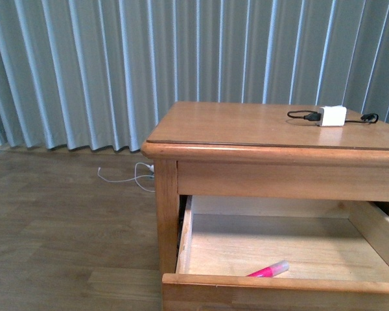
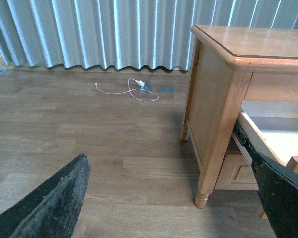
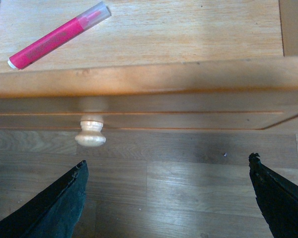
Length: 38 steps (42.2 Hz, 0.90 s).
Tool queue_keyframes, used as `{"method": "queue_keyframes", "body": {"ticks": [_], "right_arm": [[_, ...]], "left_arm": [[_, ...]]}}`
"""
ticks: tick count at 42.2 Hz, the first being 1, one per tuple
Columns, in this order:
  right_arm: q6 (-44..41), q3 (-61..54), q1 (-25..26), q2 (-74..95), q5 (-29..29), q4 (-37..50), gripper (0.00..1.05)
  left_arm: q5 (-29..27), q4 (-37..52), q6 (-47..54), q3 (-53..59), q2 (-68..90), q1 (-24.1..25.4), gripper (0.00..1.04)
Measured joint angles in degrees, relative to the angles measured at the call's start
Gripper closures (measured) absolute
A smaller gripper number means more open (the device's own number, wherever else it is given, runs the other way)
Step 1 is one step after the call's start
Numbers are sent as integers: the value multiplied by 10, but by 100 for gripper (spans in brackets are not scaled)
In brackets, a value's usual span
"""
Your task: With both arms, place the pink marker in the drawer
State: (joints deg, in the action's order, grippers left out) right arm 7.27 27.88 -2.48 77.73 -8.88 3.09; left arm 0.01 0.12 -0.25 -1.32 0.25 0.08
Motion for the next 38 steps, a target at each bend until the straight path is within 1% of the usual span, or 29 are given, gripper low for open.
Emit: {"method": "queue_keyframes", "body": {"ticks": [10, 13, 22, 29, 38], "right_arm": [[20, 61, -35, 97, 34, 34, 9], [27, 81, -45, 132, 53, 50, 9], [47, 155, -59, 243, 98, 160, 9], [65, 200, -61, 305, 99, 219, 9], [87, 258, -63, 382, 124, 297, 9]], "left_arm": [[0, 0, 0, 0, 0, 0, 6], [0, 0, 0, 0, 0, 0, 6], [0, 0, 0, 0, 0, 0, 6], [0, 0, 0, 0, 0, 0, 6], [0, 0, 0, 0, 0, 0, 6]]}}
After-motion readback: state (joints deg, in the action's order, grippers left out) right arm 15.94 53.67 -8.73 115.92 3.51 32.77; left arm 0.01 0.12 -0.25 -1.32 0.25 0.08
